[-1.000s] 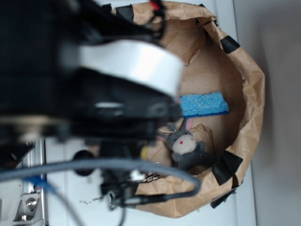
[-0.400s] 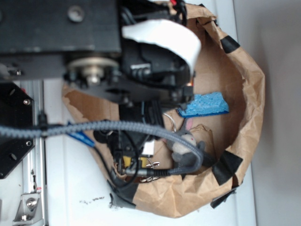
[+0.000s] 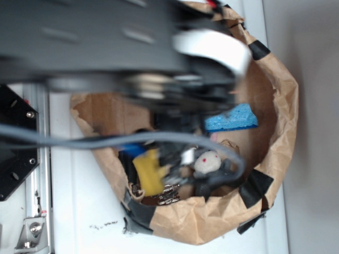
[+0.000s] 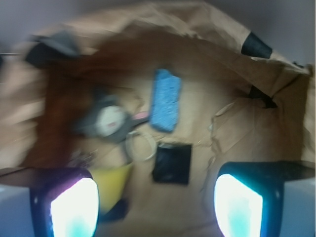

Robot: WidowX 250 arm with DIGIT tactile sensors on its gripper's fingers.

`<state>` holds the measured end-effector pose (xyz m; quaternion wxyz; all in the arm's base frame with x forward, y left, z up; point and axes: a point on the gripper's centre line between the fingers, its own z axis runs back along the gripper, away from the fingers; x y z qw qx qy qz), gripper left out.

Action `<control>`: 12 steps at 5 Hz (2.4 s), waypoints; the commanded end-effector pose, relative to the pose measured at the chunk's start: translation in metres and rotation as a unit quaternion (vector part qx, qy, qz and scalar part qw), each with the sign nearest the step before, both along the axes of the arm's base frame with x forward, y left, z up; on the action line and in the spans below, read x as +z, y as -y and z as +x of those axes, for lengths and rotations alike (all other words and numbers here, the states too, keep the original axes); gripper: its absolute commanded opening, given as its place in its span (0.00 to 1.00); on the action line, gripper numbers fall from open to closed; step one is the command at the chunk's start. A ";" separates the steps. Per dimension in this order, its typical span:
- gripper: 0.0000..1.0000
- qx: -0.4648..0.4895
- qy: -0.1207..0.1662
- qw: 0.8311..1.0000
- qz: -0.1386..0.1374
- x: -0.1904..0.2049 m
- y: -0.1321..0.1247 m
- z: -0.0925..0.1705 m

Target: Grab the black box.

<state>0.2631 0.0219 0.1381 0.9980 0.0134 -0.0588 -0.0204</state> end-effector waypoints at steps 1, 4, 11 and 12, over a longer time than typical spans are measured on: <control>1.00 -0.037 0.024 0.999 -0.014 -0.030 -0.016 -0.003; 1.00 -0.034 0.030 0.998 -0.033 -0.057 -0.031 0.007; 1.00 -0.075 0.063 0.995 0.026 -0.088 -0.027 0.004; 1.00 -0.077 0.054 0.995 0.020 -0.095 -0.022 0.003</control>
